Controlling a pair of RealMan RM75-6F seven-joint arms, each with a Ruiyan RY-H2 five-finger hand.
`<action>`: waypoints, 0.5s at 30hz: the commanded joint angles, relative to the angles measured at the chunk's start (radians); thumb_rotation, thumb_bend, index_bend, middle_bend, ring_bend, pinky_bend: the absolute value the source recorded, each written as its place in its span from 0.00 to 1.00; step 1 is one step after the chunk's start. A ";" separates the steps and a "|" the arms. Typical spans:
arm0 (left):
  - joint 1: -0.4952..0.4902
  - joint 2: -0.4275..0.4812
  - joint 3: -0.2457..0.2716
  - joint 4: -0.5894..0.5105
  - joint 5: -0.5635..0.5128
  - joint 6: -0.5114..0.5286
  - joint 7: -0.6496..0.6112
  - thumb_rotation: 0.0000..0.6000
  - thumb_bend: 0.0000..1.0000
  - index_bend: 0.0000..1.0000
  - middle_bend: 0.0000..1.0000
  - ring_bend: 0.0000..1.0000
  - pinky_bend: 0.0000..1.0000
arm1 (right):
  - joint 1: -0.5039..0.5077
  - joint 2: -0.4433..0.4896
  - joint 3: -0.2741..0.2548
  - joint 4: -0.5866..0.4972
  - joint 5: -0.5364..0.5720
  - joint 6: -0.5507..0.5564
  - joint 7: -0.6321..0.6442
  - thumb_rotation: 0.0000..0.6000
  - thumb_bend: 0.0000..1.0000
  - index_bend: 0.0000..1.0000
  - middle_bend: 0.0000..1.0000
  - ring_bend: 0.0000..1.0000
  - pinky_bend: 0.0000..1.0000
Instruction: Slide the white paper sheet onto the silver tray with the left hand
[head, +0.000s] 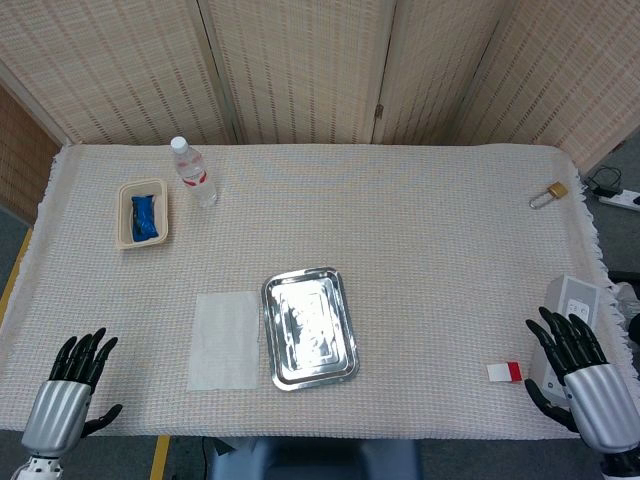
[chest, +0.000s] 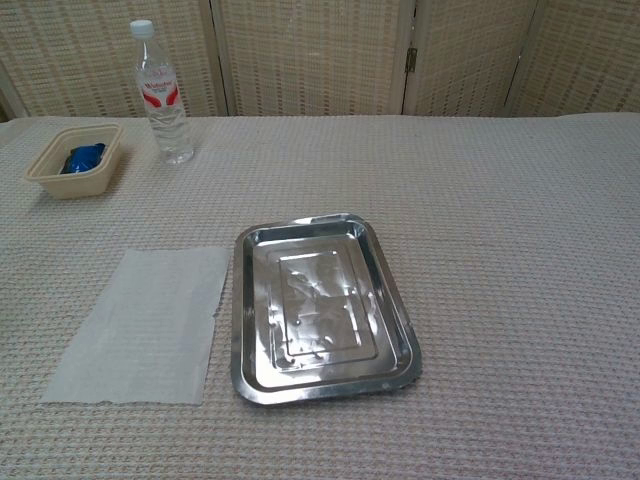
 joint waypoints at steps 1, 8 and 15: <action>0.001 -0.001 0.001 -0.001 0.001 0.001 0.002 1.00 0.13 0.00 0.00 0.00 0.00 | -0.002 0.000 -0.001 0.000 -0.004 0.004 -0.002 1.00 0.40 0.00 0.00 0.00 0.00; -0.003 0.000 0.001 0.001 0.004 -0.006 0.011 1.00 0.13 0.00 0.00 0.00 0.00 | -0.005 -0.003 0.001 0.001 -0.003 0.009 -0.006 1.00 0.40 0.00 0.00 0.00 0.00; -0.052 -0.029 -0.008 0.089 0.037 -0.039 -0.063 1.00 0.14 0.00 0.01 0.00 0.08 | 0.004 -0.011 0.008 0.002 0.015 -0.010 -0.011 1.00 0.40 0.00 0.00 0.00 0.00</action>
